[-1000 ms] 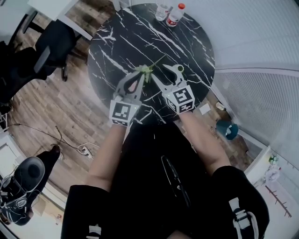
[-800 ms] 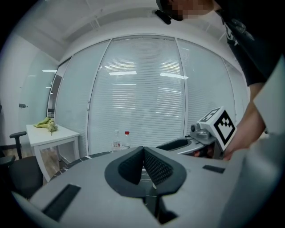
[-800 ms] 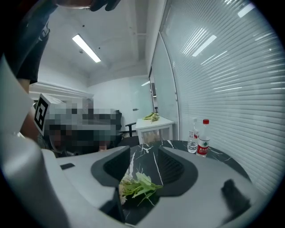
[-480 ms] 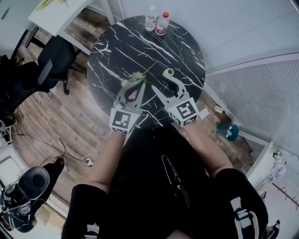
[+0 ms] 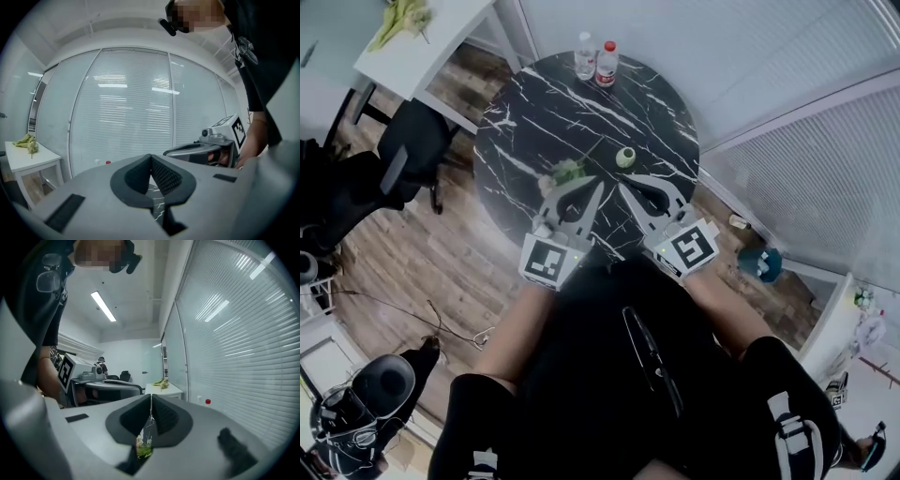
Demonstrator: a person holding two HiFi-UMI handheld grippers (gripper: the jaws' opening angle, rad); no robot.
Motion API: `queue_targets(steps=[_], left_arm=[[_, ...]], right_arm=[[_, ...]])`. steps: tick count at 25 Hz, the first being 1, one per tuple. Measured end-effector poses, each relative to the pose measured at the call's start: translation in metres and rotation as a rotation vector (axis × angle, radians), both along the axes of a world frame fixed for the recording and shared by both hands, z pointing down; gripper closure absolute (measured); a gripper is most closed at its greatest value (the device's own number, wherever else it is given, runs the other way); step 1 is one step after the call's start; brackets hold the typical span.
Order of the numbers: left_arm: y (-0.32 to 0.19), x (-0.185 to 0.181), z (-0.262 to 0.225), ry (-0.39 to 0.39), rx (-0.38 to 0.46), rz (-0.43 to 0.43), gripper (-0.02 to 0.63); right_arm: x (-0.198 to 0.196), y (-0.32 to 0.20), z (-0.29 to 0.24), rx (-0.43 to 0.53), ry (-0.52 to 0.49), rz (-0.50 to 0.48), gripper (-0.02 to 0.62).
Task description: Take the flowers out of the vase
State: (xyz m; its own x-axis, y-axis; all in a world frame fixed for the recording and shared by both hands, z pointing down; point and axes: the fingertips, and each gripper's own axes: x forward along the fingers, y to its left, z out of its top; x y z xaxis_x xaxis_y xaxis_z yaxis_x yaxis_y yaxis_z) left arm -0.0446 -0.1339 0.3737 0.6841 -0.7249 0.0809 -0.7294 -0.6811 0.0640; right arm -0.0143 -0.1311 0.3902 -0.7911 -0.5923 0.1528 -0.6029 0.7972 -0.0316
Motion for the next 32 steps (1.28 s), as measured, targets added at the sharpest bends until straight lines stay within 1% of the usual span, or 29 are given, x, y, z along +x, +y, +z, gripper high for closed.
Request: queue_targets(steps=[5,11,17,23,32], left_arm=[[0.010,0.010,-0.014,-0.008,0.012,0.034,0.594],[0.012,0.013,-0.021,-0.023,0.019,0.058,0.594],[0.011,0.010,-0.020,-0.026,0.010,0.058,0.594],[0.008,0.004,-0.015,-0.033,0.002,0.049,0.594],[0.007,-0.001,-0.013,-0.036,0.001,0.034,0.594]], right_arm=[[0.007,0.007,-0.018,-0.003,-0.019,-0.001,0.575],[0.006,0.009,-0.021,-0.004,-0.014,-0.023,0.575],[0.001,0.007,-0.027,-0.017,-0.041,-0.020,0.575],[-0.001,0.008,-0.019,-0.020,-0.024,-0.036,0.577],[-0.004,0.006,-0.016,-0.028,-0.025,-0.043,0.577]])
